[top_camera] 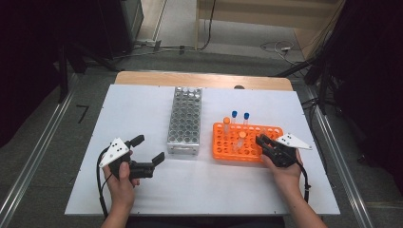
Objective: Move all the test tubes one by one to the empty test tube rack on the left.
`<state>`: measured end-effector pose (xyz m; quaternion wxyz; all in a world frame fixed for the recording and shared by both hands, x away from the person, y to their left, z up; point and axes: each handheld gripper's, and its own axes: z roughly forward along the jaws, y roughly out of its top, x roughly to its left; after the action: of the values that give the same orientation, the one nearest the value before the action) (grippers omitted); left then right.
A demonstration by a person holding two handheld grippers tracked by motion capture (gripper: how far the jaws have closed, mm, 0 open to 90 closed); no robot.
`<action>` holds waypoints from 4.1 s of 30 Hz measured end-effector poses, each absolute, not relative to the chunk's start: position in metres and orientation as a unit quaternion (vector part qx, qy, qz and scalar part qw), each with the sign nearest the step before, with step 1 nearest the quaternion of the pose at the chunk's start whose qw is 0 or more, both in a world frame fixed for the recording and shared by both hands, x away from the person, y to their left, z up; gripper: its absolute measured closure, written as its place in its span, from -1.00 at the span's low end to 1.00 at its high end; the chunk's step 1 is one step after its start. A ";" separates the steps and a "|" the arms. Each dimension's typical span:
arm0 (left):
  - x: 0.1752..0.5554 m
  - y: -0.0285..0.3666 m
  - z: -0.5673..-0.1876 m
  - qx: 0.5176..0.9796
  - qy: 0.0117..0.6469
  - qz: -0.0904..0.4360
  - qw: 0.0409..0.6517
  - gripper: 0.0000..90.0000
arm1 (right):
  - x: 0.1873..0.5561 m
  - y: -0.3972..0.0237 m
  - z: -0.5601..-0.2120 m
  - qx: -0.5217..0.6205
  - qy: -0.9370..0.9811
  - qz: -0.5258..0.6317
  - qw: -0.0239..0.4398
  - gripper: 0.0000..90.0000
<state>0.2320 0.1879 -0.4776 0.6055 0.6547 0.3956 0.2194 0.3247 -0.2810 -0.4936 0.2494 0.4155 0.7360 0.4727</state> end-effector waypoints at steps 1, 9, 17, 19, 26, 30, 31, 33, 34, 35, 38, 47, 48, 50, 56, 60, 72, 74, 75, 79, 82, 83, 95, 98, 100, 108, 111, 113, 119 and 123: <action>0.232 0.188 -0.478 0.655 0.396 0.219 0.605 -1.00 | 0.325 -0.281 -0.494 0.416 0.735 0.474 0.249 0.63; 0.231 0.187 -0.478 0.656 0.394 0.220 0.604 -1.00 | 0.325 -0.285 -0.493 0.423 0.729 0.479 0.246 0.65; 0.230 0.187 -0.476 0.656 0.391 0.220 0.606 -1.00 | 0.318 -0.294 -0.477 0.416 0.709 0.513 0.247 0.65; 0.229 0.187 -0.476 0.656 0.391 0.221 0.607 -1.00 | 0.315 -0.296 -0.471 0.413 0.708 0.517 0.248 0.65; 0.227 0.183 -0.473 0.658 0.388 0.223 0.605 -1.00 | 0.303 -0.304 -0.457 0.400 0.714 0.525 0.236 0.65; 0.226 0.180 -0.471 0.658 0.388 0.222 0.605 -1.00 | 0.295 -0.303 -0.453 0.383 0.726 0.528 0.217 0.65; 0.226 0.179 -0.471 0.660 0.386 0.222 0.605 -1.00 | 0.292 -0.302 -0.452 0.375 0.731 0.529 0.213 0.65; 0.225 0.177 -0.470 0.663 0.384 0.223 0.603 -1.00 | 0.288 -0.299 -0.450 0.360 0.741 0.530 0.201 0.65; 0.225 0.175 -0.469 0.663 0.383 0.223 0.603 -1.00 | 0.286 -0.296 -0.450 0.354 0.745 0.530 0.197 0.65; 0.224 0.175 -0.469 0.665 0.382 0.224 0.602 -1.00 | 0.284 -0.294 -0.449 0.348 0.749 0.529 0.196 0.65; 0.224 0.171 -0.467 0.666 0.382 0.224 0.600 -1.00 | 0.279 -0.287 -0.448 0.330 0.759 0.529 0.186 0.65; 0.221 0.159 -0.462 0.675 0.373 0.219 0.598 -0.92 | 0.269 -0.268 -0.448 0.305 0.777 0.529 0.155 0.65; 0.221 0.159 -0.462 0.675 0.373 0.219 0.598 -0.91 | 0.268 -0.265 -0.448 0.301 0.779 0.528 0.153 0.65; 0.220 0.153 -0.461 0.682 0.366 0.217 0.595 -0.90 | 0.266 -0.261 -0.448 0.295 0.783 0.527 0.149 0.65; 0.219 0.141 -0.459 0.690 0.360 0.209 0.591 -0.85 | 0.263 -0.248 -0.450 0.283 0.793 0.523 0.136 0.65; 0.218 0.132 -0.459 0.694 0.360 0.201 0.590 -0.81 | 0.261 -0.241 -0.452 0.272 0.799 0.521 0.129 0.65; 0.216 0.104 -0.458 0.701 0.366 0.182 0.585 -0.52 | 0.255 -0.210 -0.460 0.241 0.818 0.512 0.098 0.65; 0.216 0.102 -0.458 0.702 0.360 0.174 0.589 -0.48 | 0.254 -0.205 -0.461 0.236 0.822 0.510 0.094 0.65; 0.216 0.101 -0.458 0.704 0.356 0.168 0.591 -0.45 | 0.253 -0.204 -0.462 0.236 0.823 0.509 0.093 0.65; 0.215 0.095 -0.457 0.710 0.340 0.153 0.597 -0.32 | 0.251 -0.195 -0.465 0.227 0.829 0.505 0.084 0.65; 0.214 0.089 -0.457 0.716 0.328 0.141 0.600 -0.19 | 0.249 -0.189 -0.466 0.221 0.833 0.501 0.079 0.65; 0.214 0.087 -0.457 0.717 0.323 0.136 0.603 -0.14 | 0.249 -0.187 -0.467 0.218 0.834 0.501 0.079 0.65; 0.213 0.067 -0.459 0.736 0.291 0.104 0.603 0.18 | 0.240 -0.169 -0.471 0.189 0.849 0.489 0.064 0.65; 0.212 0.064 -0.459 0.740 0.285 0.099 0.601 0.26 | 0.237 -0.167 -0.471 0.183 0.851 0.488 0.061 0.65; 0.212 0.063 -0.460 0.742 0.283 0.099 0.599 0.31 | 0.236 -0.165 -0.471 0.181 0.851 0.490 0.059 0.65; 0.212 0.061 -0.460 0.748 0.277 0.097 0.596 0.51 | 0.234 -0.163 -0.470 0.174 0.852 0.489 0.057 0.65; 0.212 0.061 -0.460 0.749 0.274 0.097 0.595 0.56 | 0.234 -0.163 -0.470 0.171 0.853 0.489 0.057 0.65; 0.211 0.061 -0.460 0.749 0.273 0.098 0.595 0.59 | 0.234 -0.163 -0.470 0.171 0.853 0.489 0.056 0.65; 0.211 0.061 -0.459 0.749 0.271 0.100 0.597 0.64 | 0.234 -0.163 -0.470 0.174 0.854 0.488 0.056 0.65; 0.210 0.061 -0.459 0.749 0.271 0.105 0.595 0.66 | 0.235 -0.164 -0.471 0.175 0.853 0.488 0.055 0.65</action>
<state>0.2105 0.0608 -0.4594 0.5954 0.7492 0.2708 0.1047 0.2346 -0.1636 -0.4706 0.0552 0.1752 0.8532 0.4882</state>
